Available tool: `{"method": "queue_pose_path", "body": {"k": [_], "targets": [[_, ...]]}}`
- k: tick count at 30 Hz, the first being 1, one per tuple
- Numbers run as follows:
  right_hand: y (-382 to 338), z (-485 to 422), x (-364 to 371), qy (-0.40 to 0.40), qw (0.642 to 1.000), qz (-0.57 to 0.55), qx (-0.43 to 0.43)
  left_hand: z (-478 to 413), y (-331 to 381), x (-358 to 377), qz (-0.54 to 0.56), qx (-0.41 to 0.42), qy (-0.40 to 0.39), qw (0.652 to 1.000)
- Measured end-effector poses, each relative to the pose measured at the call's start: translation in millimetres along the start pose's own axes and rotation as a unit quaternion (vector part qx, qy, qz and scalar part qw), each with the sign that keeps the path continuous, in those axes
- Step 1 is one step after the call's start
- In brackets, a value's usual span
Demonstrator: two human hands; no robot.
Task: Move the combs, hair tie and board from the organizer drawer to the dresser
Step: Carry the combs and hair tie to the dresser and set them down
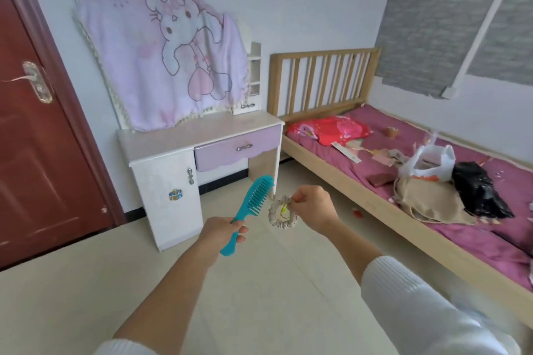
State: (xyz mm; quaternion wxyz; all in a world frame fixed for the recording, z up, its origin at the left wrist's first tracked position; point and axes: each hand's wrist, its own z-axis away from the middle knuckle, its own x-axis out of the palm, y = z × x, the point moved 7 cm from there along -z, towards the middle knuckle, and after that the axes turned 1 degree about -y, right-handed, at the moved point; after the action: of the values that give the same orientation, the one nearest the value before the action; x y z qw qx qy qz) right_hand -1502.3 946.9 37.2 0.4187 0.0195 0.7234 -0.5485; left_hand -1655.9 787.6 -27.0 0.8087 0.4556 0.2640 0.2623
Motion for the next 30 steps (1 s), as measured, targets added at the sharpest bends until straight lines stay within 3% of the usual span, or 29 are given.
{"method": "queue_pose_path", "body": {"k": [11, 17, 30], "targets": [[-61.6, -294.4, 111.7, -0.050, 0.999, -0.010, -0.008, -273.0, 94.1, -96.6, 0.030, 0.003, 0.092, 0.995], [-92.9, -446.4, 188.8, -0.061, 0.998, -0.022, 0.006, -429.9, 131.7, -151.6, 0.133, -0.019, 0.051, 0.990], [-103.5, -684.8, 328.6, -0.120, 0.992, -0.006, 0.033, -669.4, 165.3, -216.5, 0.144, -0.096, 0.125, 0.977]]}}
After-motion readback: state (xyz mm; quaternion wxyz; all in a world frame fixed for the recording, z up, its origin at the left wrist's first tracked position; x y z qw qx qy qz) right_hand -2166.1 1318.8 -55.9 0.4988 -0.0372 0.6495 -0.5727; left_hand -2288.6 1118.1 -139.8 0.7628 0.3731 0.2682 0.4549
